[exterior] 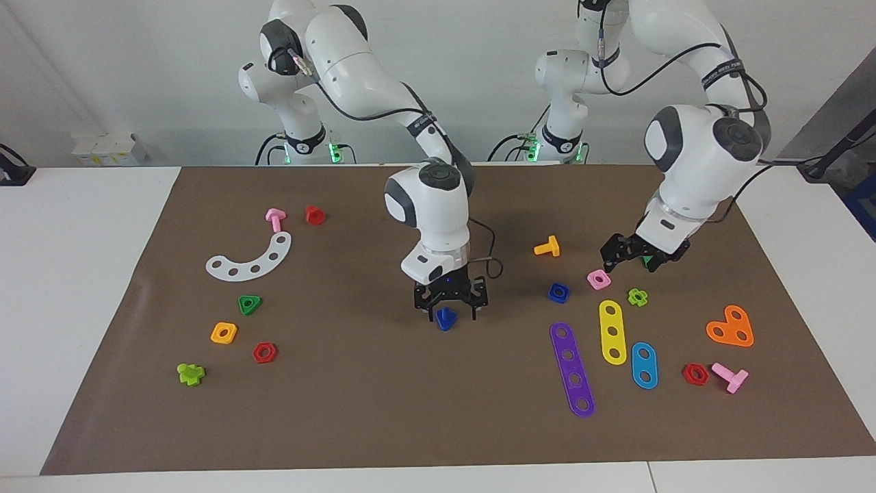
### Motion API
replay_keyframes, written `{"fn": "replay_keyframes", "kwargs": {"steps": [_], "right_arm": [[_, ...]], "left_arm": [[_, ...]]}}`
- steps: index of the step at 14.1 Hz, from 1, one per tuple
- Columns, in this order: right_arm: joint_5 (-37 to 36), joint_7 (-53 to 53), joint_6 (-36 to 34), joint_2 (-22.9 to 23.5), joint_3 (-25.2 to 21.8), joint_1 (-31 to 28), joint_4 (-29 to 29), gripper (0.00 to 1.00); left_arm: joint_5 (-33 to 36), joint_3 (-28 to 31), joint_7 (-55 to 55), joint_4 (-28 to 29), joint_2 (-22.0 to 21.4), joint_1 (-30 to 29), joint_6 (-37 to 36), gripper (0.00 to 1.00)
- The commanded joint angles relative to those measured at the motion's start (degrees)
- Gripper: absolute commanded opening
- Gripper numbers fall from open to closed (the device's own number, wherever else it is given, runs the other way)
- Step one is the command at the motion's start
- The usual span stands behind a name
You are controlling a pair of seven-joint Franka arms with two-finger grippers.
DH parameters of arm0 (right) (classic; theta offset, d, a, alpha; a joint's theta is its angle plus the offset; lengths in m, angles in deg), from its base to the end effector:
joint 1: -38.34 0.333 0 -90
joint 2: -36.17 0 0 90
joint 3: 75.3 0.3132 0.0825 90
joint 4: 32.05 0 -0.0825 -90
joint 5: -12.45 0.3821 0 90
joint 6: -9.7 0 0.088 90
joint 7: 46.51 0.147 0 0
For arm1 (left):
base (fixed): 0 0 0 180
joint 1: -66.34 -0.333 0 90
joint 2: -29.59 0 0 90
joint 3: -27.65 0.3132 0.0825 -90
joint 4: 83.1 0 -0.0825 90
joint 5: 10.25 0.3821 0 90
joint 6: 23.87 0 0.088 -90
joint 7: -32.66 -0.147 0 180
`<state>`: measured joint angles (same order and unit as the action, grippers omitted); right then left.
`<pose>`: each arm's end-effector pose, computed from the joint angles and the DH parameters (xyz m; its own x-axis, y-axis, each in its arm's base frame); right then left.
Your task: Unscrew and place screws in storage area
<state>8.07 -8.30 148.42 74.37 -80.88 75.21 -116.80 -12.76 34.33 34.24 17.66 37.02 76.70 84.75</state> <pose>0.6349 0.3971 0.2740 0.9565 -0.0494 0.2875 -0.0310 -0.9972 -0.0684 0.5984 -0.0457 0.4462 0.9997 -0.0238 0.0076 -0.0240 -0.9994 0.0268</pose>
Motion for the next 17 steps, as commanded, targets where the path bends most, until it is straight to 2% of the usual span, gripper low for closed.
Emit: {"fn": "replay_keyframes", "kwargs": {"steps": [1,2,7,14,15,16,17], "right_arm": [[-0.98,-1.83,0.33,-1.46,-0.14,0.04,-3.05,0.71],[-0.98,-1.92,-0.29,-1.55,-0.14,0.04,-3.05,0.65],[-0.98,-2.09,-4.68,-1.91,-0.14,0.57,-2.61,0.53],[-0.89,-2.09,-5.39,-1.99,-0.14,0.57,-2.26,0.39],[-0.98,-2.18,-5.39,-1.99,-0.14,0.48,-2.26,0.22],[-0.98,-2.35,-5.22,-1.99,-0.14,0.57,-2.17,0.00],[-0.89,-2.44,-5.30,-2.08,-0.14,0.74,-2.00,0.00]], "left_arm": [[3.03,-0.35,-0.60,1.28,-4.51,-0.69,-3.14,1.00],[3.04,-0.35,-0.70,1.54,-5.65,-1.74,-3.93,1.00],[3.21,-0.35,-1.48,1.72,-9.35,-3.16,-8.42,1.00],[3.21,-0.88,-1.93,0.23,-8.83,-2.90,-7.45,1.00],[3.21,-1.32,-1.49,-0.30,-8.66,-2.81,-7.80,1.00],[3.13,-1.58,-1.49,-0.91,-8.48,-2.72,-7.98,1.00],[3.04,-1.67,-1.23,-2.05,-8.13,-2.28,-8.33,1.00]]}}
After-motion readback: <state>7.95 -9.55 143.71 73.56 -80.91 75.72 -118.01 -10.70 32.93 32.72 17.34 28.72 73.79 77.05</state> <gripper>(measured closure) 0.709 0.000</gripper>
